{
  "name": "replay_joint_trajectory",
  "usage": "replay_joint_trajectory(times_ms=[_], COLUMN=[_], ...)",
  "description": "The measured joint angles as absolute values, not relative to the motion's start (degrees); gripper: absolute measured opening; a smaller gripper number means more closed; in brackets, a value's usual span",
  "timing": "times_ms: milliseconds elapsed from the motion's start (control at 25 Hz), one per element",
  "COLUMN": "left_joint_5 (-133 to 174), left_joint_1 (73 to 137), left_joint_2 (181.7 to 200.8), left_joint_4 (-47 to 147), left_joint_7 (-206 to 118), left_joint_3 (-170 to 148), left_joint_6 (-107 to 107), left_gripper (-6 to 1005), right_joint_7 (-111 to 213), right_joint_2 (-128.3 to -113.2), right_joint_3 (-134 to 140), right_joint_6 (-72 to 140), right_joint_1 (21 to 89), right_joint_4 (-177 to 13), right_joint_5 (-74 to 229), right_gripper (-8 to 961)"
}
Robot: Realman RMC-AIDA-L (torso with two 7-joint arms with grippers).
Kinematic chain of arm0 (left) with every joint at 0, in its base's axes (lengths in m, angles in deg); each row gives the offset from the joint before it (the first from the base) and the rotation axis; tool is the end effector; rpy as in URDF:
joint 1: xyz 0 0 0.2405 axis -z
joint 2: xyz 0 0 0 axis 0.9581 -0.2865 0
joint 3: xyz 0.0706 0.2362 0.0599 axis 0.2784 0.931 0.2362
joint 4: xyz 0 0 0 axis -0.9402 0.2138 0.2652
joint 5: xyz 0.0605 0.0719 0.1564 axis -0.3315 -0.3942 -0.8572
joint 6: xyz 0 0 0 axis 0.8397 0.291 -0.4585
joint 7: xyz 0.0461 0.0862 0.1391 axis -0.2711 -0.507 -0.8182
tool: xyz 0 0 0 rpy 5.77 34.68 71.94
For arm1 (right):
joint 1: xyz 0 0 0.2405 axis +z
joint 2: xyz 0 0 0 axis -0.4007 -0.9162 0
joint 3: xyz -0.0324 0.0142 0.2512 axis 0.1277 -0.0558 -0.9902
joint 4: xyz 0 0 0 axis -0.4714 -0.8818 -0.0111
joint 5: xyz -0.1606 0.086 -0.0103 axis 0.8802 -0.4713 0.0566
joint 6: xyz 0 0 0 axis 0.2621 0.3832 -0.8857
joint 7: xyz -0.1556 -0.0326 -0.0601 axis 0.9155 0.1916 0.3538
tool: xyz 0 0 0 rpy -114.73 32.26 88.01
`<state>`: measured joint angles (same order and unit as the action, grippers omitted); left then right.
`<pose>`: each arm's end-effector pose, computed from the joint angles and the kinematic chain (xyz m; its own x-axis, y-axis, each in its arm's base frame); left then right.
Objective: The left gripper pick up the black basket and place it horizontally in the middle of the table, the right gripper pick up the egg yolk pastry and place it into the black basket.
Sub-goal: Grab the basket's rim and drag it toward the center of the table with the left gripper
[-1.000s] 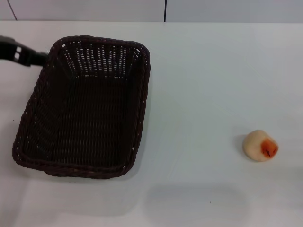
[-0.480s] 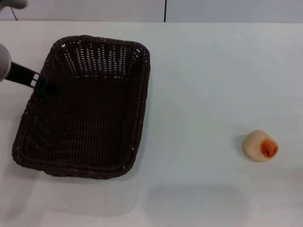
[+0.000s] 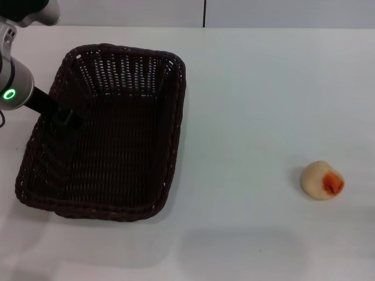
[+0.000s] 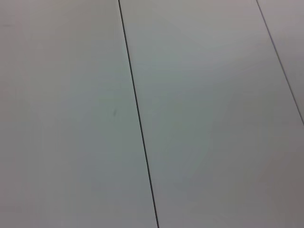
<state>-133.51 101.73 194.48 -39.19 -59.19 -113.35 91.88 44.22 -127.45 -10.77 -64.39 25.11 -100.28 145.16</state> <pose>-0.2291 0.3477 0.0251 0.6006 0.7992 -0.0231 0.5232 -0.4147 -0.7445 0.3357 0.1701 0.0543 0.5975 0.3618 -0.7156 -0.7968 0.1676 -0.5805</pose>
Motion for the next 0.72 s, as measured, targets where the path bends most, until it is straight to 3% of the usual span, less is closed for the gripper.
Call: replay_joint_trajectory(times_ms=[240, 520, 720], left_joint_5=[-133.6, -133.6, -133.6], left_joint_1=[102.3, 102.4, 102.7], left_joint_2=[194.27, 194.25, 194.37], left_joint_4=[-37.4, -37.7, -37.8], left_joint_7=[-59.9, -61.2, -64.0], left_joint_3=[-113.1, -112.9, -112.1], left_joint_6=[91.0, 90.7, 90.7], left_gripper=[616, 383, 317], right_joint_7=[44.2, 44.2, 44.2], right_joint_2=[-127.45, -127.45, -127.46], right_joint_3=[-10.7, -10.7, -10.7], right_joint_6=[-64.5, -64.8, -64.9], right_joint_1=[25.1, 25.0, 24.9], right_joint_4=[-100.3, -100.3, -100.3], right_joint_5=[145.2, 145.1, 145.1], right_gripper=[741, 740, 740])
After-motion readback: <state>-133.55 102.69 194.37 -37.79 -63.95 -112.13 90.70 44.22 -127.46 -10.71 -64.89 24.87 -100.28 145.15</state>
